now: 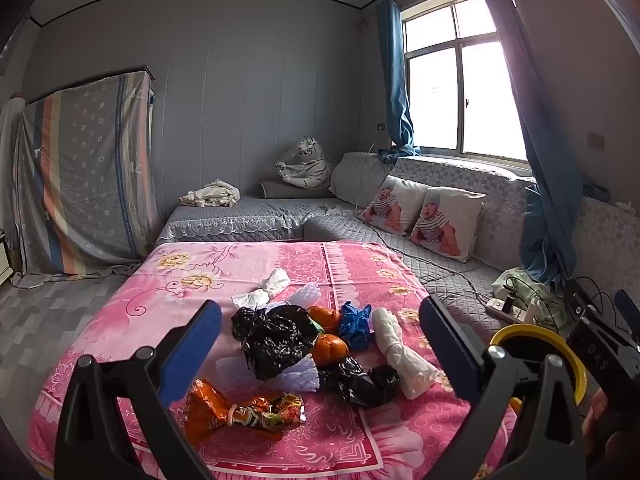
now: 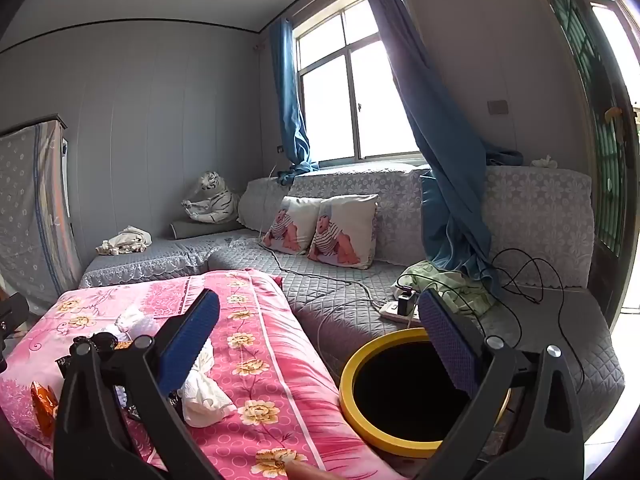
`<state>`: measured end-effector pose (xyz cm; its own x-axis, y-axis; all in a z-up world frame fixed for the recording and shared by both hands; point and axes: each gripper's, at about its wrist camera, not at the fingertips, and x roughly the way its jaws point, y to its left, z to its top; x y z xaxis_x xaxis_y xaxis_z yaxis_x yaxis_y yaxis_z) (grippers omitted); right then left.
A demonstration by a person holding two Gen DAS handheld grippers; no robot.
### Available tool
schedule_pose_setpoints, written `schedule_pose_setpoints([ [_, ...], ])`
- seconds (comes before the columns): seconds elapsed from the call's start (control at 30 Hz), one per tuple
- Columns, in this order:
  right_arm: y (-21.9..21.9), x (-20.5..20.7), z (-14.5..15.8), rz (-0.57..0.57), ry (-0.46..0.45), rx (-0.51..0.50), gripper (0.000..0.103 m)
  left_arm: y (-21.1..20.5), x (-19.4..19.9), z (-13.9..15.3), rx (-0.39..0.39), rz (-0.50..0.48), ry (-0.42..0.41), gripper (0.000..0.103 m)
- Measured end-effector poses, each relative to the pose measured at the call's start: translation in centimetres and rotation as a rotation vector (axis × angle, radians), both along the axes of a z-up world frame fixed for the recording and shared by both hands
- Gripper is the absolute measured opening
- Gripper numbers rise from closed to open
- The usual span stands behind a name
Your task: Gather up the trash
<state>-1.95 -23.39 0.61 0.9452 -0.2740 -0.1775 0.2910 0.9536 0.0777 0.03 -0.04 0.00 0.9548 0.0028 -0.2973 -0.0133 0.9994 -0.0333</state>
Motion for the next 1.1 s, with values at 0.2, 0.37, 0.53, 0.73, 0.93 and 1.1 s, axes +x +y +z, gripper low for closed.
schedule_pose_setpoints([
  [0.2,-0.1,0.1,0.0,0.002,0.002,0.006,0.095,-0.3,-0.2,0.1,0.005,0.000,-0.014,0.095],
  [0.37,-0.4,0.2,-0.5,0.002,0.006,0.006,0.095,0.2,0.4,-0.2,-0.008,-0.006,0.008,0.095],
  [0.53,-0.4,0.2,-0.4,0.003,0.009,0.011,0.095,0.2,0.3,0.0,-0.005,-0.007,0.008,0.095],
  [0.73,-0.6,0.0,-1.1,0.004,0.014,0.011,0.095,-0.2,0.2,-0.6,0.004,-0.010,0.013,0.095],
  [0.93,-0.4,0.7,-1.4,-0.004,0.026,0.018,0.095,-0.3,0.2,-0.7,0.005,-0.010,0.015,0.095],
  [1.1,-0.3,0.7,-1.3,-0.001,0.033,0.019,0.095,-0.5,0.2,-0.9,0.007,-0.012,0.019,0.095],
])
